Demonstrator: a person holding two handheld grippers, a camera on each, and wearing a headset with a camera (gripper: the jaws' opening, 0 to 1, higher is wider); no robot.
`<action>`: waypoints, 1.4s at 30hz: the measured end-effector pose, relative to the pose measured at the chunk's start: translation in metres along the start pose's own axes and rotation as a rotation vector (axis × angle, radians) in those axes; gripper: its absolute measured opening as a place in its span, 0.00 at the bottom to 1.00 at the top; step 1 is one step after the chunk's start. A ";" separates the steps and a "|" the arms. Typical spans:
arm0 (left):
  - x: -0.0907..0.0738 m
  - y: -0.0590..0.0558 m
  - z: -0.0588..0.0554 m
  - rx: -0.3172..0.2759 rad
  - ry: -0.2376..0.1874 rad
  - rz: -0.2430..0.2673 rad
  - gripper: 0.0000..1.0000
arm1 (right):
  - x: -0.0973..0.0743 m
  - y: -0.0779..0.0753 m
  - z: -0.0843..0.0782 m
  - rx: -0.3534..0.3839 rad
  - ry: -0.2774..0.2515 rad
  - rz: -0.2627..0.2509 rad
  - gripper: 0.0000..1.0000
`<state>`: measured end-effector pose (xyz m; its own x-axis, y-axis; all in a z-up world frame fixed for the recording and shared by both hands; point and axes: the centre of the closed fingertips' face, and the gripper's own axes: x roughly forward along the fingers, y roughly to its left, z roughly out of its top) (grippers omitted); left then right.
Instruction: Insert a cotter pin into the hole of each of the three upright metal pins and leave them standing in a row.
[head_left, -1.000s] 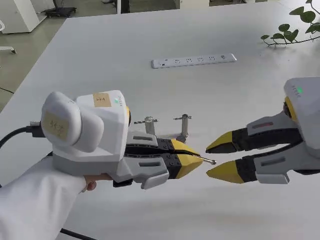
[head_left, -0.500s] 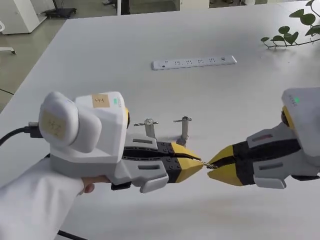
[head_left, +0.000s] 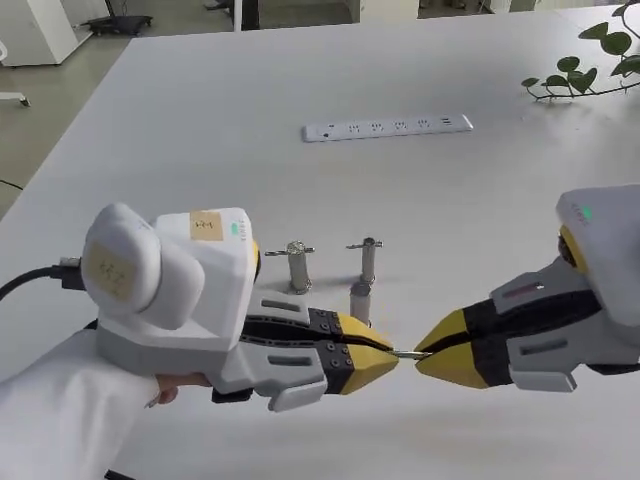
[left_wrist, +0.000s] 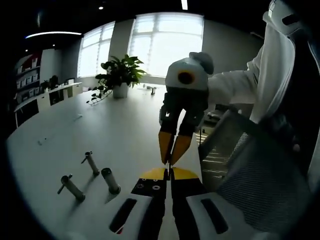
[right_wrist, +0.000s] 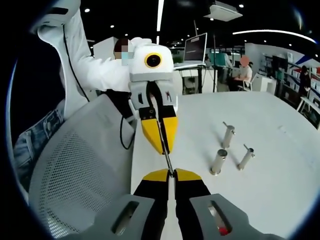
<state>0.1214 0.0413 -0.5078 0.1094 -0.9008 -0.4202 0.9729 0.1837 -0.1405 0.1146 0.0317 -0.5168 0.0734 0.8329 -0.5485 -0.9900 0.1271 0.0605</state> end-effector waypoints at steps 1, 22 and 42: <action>0.001 0.000 -0.003 -0.007 0.004 -0.002 0.00 | 0.000 0.000 -0.001 -0.008 0.011 0.005 0.00; 0.005 0.017 -0.011 -0.092 -0.012 0.058 0.07 | 0.003 -0.009 -0.004 -0.036 0.027 -0.014 0.00; 0.012 0.065 -0.053 -0.192 0.048 0.288 0.35 | 0.003 -0.050 -0.028 0.033 0.066 -0.106 0.00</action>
<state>0.1748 0.0635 -0.5692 0.3597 -0.7824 -0.5083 0.8469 0.5024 -0.1740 0.1612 0.0128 -0.5452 0.1682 0.7768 -0.6068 -0.9727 0.2308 0.0259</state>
